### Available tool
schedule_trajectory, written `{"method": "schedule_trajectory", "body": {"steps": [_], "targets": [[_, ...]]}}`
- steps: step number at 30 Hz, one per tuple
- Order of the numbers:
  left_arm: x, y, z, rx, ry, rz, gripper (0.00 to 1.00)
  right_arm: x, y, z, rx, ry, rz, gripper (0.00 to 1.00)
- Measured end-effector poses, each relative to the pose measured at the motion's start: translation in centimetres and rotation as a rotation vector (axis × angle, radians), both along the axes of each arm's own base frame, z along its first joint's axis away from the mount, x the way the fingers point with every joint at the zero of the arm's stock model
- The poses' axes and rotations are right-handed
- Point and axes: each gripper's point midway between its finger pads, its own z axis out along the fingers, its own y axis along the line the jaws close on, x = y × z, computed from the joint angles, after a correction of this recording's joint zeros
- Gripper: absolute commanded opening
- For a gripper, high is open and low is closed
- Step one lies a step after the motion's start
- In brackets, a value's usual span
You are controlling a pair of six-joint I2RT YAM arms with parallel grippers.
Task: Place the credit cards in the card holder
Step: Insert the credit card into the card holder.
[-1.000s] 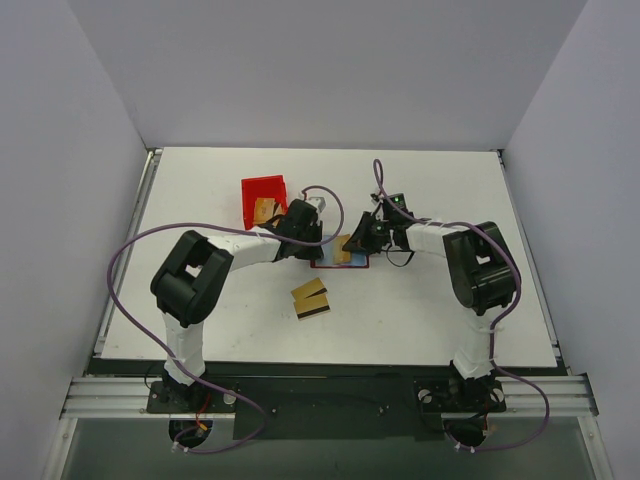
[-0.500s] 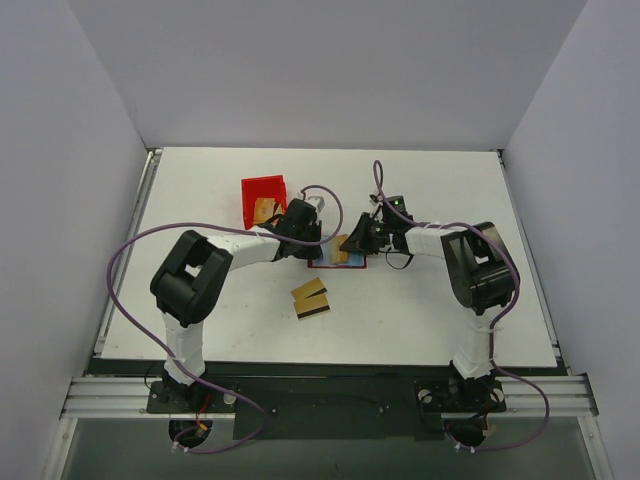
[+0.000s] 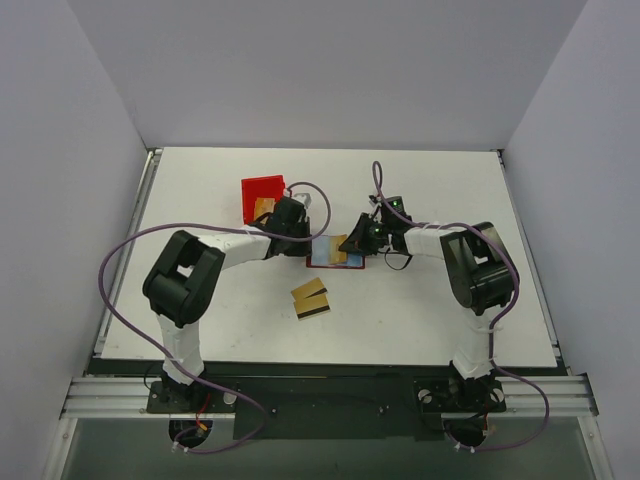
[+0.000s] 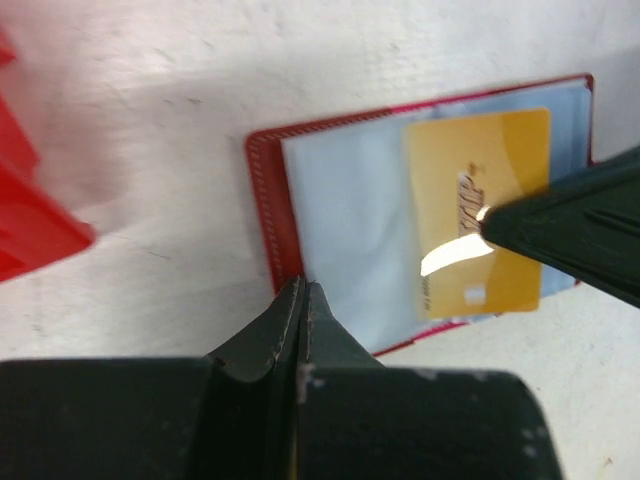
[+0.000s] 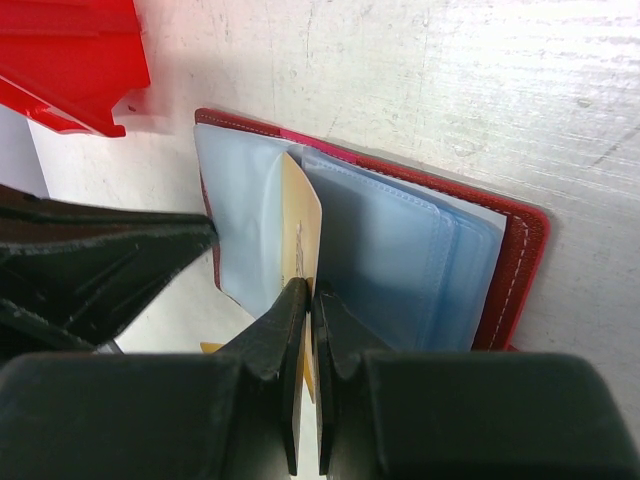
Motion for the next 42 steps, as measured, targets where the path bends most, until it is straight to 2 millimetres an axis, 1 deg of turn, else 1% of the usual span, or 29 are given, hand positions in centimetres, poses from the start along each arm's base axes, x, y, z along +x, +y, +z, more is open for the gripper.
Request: {"method": "schedule_trajectory", "body": {"steps": [4, 6, 19, 27, 34, 42], "targets": [[0.9, 1.4, -0.1, 0.015, -0.004, 0.041, 0.15, 0.0, 0.0, 0.0, 0.0, 0.001, -0.001, 0.0], [1.0, 1.6, -0.1, 0.019, -0.004, 0.048, 0.18, 0.0, 0.0, 0.0, 0.0, 0.001, -0.001, 0.0], [0.9, 1.5, -0.4, 0.019, 0.001, 0.043, 0.24, 0.0, 0.0, 0.0, 0.0, 0.001, -0.001, 0.0], [0.8, 1.4, -0.4, 0.015, 0.003, 0.039, 0.24, 0.0, 0.0, 0.0, 0.0, 0.001, -0.001, 0.0], [0.8, 1.2, -0.4, 0.014, 0.0, 0.032, 0.19, 0.0, 0.1, 0.0, 0.002, 0.001, 0.001, 0.0], [1.0, 1.1, -0.5, 0.02, 0.0, 0.029, 0.18, -0.1, 0.6, 0.1, 0.059, -0.016, 0.036, 0.0]]}}
